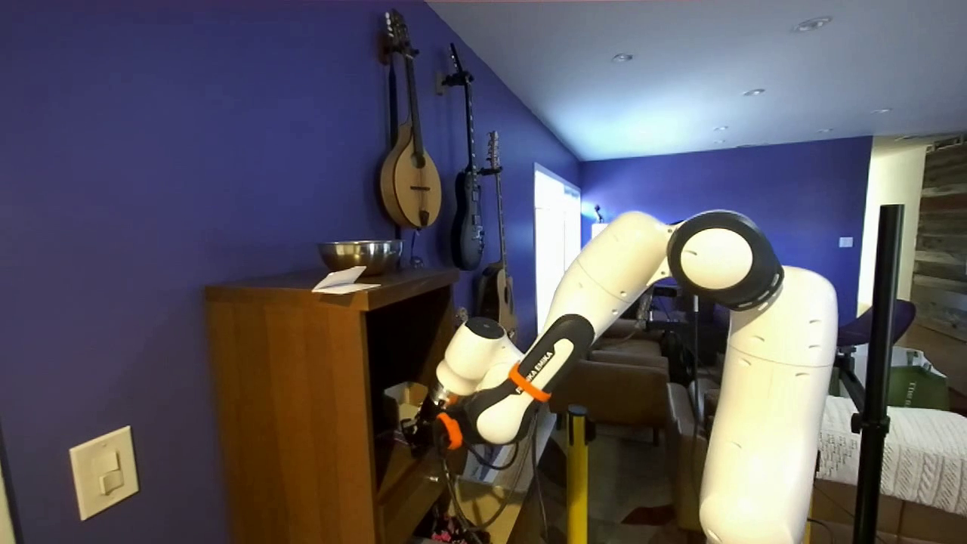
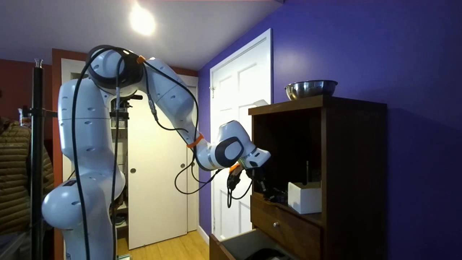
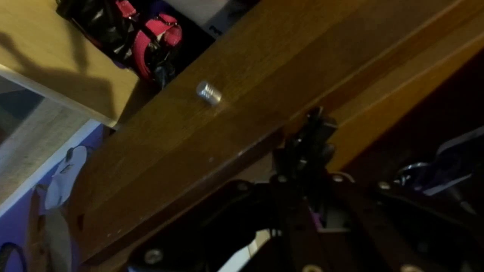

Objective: Move the chain from the shelf to the second drawer

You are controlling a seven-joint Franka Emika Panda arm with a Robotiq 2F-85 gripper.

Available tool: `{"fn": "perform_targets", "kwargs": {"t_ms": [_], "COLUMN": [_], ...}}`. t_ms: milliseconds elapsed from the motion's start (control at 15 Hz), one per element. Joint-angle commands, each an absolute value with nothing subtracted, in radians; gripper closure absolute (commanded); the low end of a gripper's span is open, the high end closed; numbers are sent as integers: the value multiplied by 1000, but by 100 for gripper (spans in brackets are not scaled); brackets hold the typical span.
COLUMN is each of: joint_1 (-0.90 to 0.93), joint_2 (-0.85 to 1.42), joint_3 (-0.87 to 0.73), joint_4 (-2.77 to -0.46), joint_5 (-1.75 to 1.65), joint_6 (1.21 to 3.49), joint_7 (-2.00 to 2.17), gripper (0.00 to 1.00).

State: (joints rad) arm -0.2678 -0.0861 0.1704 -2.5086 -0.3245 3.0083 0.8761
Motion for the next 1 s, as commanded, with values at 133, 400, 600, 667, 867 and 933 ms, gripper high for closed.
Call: {"fn": "perform_targets", "kwargs": {"t_ms": [133,400,600,667,867,933], "joint_1": [137,150,69,81,39,16], "joint_2": [-277,-443,-406,-451,-476,-474], "joint_3": [-118,-298,-252,-301,-310,-311], "joint_4": [-2720,-2746,-2702,-2701,-2708,-2699], "joint_5": [71,209,260,277,223,213], "joint_6": [2975,2824,2794,2747,2720,2706], "joint_7": [444,258,169,108,30,3], "gripper": [97,97,87,87,97,97]}}
